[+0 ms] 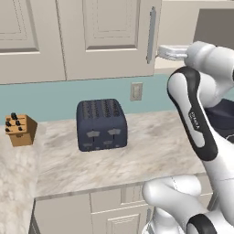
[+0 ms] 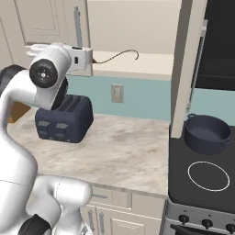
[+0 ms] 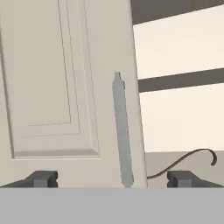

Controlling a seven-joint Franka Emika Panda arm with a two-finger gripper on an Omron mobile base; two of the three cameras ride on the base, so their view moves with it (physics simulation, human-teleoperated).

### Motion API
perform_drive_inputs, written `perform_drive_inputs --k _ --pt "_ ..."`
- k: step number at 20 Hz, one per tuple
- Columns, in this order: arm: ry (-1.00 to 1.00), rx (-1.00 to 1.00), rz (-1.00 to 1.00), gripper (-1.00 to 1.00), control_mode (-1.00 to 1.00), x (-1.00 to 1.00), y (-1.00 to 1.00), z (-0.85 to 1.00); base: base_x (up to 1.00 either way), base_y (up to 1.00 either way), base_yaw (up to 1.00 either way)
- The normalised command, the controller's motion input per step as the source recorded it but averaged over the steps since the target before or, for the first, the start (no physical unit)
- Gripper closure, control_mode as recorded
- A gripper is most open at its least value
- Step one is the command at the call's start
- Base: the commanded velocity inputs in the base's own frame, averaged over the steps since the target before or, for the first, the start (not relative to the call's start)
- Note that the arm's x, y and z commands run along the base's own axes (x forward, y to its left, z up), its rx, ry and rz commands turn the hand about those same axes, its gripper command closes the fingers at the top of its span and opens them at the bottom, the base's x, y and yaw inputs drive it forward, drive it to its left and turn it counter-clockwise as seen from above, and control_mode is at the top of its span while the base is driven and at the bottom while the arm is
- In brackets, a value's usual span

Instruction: Open the cabinet and move the ladle to the pot. Then close the cabinet.

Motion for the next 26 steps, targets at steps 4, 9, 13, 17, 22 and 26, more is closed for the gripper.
perform_drive_inputs --k 4,9,13,17,22,26 --pt "0.00 -0.02 -0.21 -1.00 -1.00 0.41 0.15 0.01 0.00 0.00 0.00" --pt "-0.04 -0.04 -0.17 -1.00 -1.00 0.19 0.08 0.00 0.00 0.00 0.00" --pt "-0.09 -0.02 -0.08 -1.00 -1.00 0.19 0.00 0.00 0.00 0.00 0.00" --pt "-0.02 0.00 0.00 -1.00 -1.00 0.41 0.00 0.00 0.00 0.00 0.00" --pt "-0.01 0.00 0.03 -1.00 -1.00 0.45 0.00 0.00 0.00 0.00 0.00" --pt "-0.01 0.00 0.03 -1.00 -1.00 0.43 -0.03 0.00 0.00 0.00 0.00"
